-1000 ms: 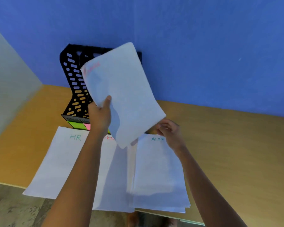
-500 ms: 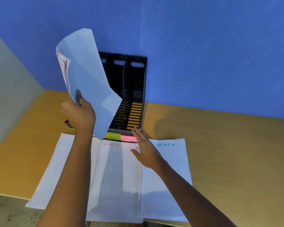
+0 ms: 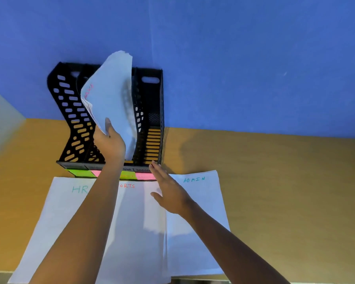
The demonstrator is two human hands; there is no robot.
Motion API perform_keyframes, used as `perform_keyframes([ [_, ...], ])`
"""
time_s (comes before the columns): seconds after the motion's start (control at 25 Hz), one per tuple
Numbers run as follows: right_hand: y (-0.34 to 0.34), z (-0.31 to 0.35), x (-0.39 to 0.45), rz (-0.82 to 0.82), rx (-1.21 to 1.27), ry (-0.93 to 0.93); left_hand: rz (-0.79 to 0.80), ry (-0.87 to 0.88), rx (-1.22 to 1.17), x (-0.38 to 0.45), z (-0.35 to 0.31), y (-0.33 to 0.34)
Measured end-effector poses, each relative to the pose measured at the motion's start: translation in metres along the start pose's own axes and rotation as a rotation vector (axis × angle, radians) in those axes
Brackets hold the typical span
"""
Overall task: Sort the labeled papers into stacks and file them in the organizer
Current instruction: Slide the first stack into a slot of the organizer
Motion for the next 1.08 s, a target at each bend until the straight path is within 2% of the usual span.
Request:
perform_keyframes([
  [0.2,-0.010,-0.006,-0.003,-0.027,0.157,-0.005,0.086,-0.030,0.067,-0.012,0.028,0.011],
  [0.32,-0.030,-0.033,-0.016,-0.164,0.332,0.063,0.092,-0.042,0.118,-0.019,0.036,0.010],
  [0.4,-0.047,-0.071,-0.032,-0.306,0.385,0.212,0.088,-0.050,0.157,-0.024,0.043,0.008],
  [0.52,-0.062,-0.140,-0.064,-0.448,0.371,0.550,0.080,-0.035,0.224,-0.029,0.045,0.005],
  [0.64,-0.056,-0.192,-0.101,-0.411,0.392,0.824,0.042,-0.058,0.209,-0.034,0.044,-0.002],
  [0.8,-0.036,-0.220,-0.134,-0.297,0.324,0.989,-0.043,-0.092,0.154,-0.044,0.037,-0.012],
  [0.92,-0.027,-0.225,-0.140,-0.230,0.255,1.033,-0.069,0.032,0.272,-0.059,0.017,-0.015],
  [1.0,-0.023,-0.225,-0.138,-0.210,0.279,1.046,-0.134,0.170,0.397,-0.075,-0.001,-0.020],
  [1.08,-0.021,-0.226,-0.137,-0.207,0.326,1.058,-0.147,0.328,0.409,-0.101,-0.013,-0.020],
])
Point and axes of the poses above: each hand's wrist, its own x-axis towards the middle knuckle, its own y-axis out of the palm, z = x × y, the point moved 8 cm from there along x, towards the middle knuckle, and after that the axes turned 6 degrees about y, right-handed, at the moved point
